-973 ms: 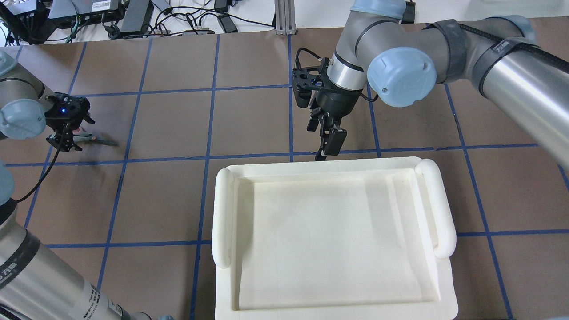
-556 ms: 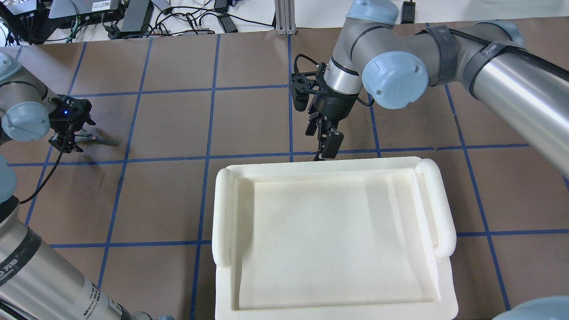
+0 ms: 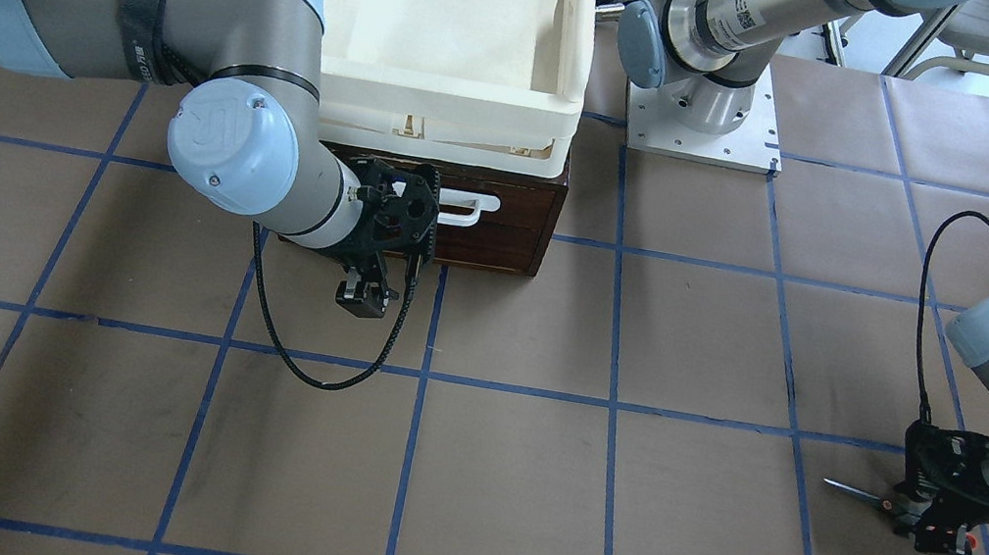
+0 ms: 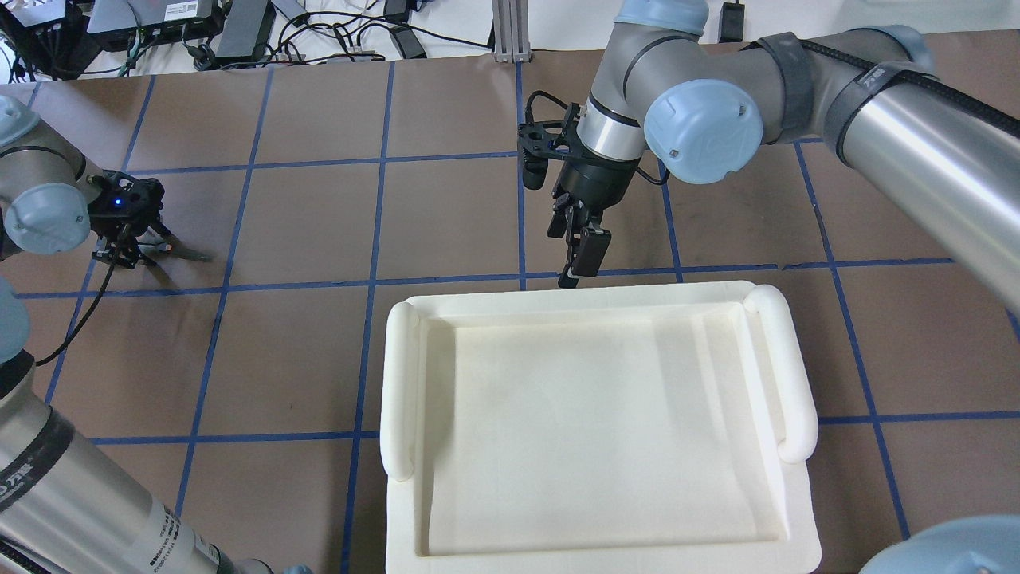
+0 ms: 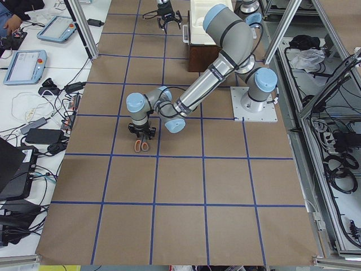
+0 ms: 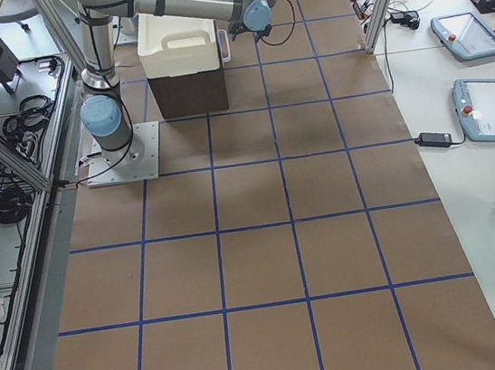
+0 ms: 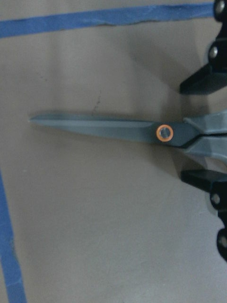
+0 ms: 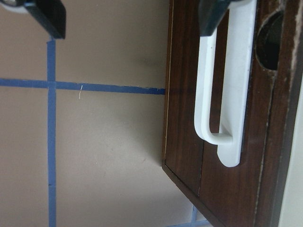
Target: Place scissors in drawer with both arms
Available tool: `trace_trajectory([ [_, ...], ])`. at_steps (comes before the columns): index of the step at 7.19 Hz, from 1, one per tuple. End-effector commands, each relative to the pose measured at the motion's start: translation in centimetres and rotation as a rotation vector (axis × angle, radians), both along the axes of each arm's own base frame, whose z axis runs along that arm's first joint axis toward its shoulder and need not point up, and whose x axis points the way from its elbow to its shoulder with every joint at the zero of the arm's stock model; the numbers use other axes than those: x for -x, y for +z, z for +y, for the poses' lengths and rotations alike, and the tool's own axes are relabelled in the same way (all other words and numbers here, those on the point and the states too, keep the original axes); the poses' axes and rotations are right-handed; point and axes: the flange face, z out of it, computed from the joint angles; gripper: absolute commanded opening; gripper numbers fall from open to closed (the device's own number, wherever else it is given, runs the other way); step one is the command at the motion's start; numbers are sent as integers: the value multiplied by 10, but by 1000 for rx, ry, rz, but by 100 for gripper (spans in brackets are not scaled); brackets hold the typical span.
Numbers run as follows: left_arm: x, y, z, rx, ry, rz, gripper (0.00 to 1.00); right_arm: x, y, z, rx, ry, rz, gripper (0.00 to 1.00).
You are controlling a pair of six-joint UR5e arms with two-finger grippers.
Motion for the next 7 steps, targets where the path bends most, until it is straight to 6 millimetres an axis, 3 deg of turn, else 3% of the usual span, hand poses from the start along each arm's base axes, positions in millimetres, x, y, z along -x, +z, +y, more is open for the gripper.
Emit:
trace_trajectory([
  [1,0,2,0,1,0,-3,23,1,-3,0,-25,-39,24,100],
  [4,3,19,0,19,-1,-21,16,-7,-13,2,-44,-42,41,100],
  [7,15,73,9,24,-1,-24,8,-11,-22,14,-90,-13,101,100],
])
